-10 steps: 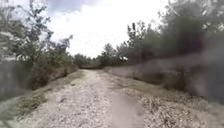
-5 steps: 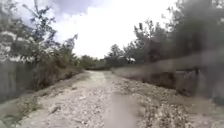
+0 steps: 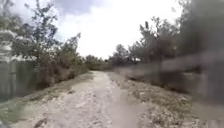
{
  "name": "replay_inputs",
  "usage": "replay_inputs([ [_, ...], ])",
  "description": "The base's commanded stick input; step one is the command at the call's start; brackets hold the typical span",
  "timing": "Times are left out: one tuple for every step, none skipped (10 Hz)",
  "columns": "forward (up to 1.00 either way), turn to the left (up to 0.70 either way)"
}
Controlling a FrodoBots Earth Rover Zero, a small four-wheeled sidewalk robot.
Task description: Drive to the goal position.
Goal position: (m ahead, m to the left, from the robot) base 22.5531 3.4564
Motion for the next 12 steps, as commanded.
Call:
replay_inputs([
  [0.70,0.13],
  [0.70,0.35],
  [0.70,0.26],
  [0.70,0.03],
  [0.70,0.00],
  [0.70,0.00],
  [0.70,0.00],
  [0.70,0.00],
  [0.70,0.00],
  [0.70,0.00],
  [0.70,0.00],
  [0.70,0.00],
])
